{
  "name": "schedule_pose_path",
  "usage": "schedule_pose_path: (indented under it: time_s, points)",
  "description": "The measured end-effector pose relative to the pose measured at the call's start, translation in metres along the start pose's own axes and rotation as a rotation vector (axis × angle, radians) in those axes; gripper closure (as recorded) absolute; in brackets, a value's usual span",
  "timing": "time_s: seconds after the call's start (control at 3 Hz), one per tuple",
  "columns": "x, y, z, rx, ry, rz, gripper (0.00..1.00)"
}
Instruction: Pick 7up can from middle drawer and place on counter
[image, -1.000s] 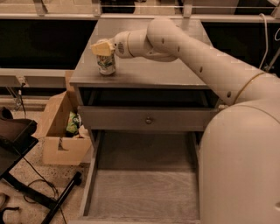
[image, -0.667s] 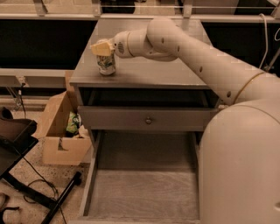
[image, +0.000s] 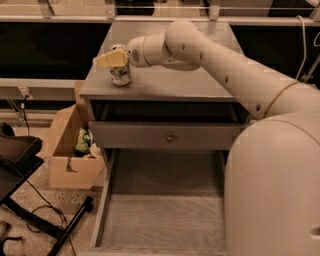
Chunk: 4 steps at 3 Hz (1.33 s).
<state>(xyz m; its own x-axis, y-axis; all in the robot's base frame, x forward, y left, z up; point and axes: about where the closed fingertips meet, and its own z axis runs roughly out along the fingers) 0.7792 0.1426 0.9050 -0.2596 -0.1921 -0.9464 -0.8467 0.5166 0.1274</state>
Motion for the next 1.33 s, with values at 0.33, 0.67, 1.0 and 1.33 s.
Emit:
schedule_pose_path:
  time_s: [0.33,0.67,1.0,1.33]
  points:
    - [-0.018,-0.004,-0.016,0.023,0.018,-0.002,0.00]
    - [-0.063,-0.006,-0.092,0.054,0.010,-0.045,0.00]
    - [-0.096,0.012,-0.186,0.145,-0.065,-0.097,0.00]
    - [-0.117,0.061,-0.255,0.235,-0.172,-0.135,0.00]
